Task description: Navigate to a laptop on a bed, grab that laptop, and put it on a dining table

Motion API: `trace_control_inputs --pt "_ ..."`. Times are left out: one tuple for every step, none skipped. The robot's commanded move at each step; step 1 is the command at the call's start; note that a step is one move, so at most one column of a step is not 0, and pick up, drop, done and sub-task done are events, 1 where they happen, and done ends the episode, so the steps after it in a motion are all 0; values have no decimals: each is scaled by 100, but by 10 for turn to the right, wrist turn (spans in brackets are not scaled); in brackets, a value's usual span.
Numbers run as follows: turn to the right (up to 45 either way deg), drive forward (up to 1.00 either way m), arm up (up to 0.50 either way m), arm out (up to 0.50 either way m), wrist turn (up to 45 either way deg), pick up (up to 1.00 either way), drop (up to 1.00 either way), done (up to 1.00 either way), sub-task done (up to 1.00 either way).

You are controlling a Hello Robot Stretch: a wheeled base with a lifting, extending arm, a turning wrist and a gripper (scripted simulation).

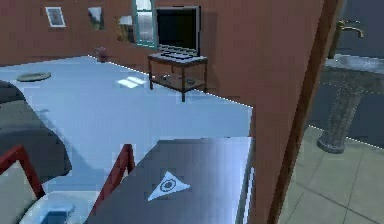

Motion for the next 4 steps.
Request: trace_control_inputs --pt "390 0 0 0 0 0 0 0 0" --pt "0 30 0 0 0 0 0 0 0" --pt "180 0 0 0 0 0 0 0 0" --pt "30 0 0 0 0 0 0 0 0"
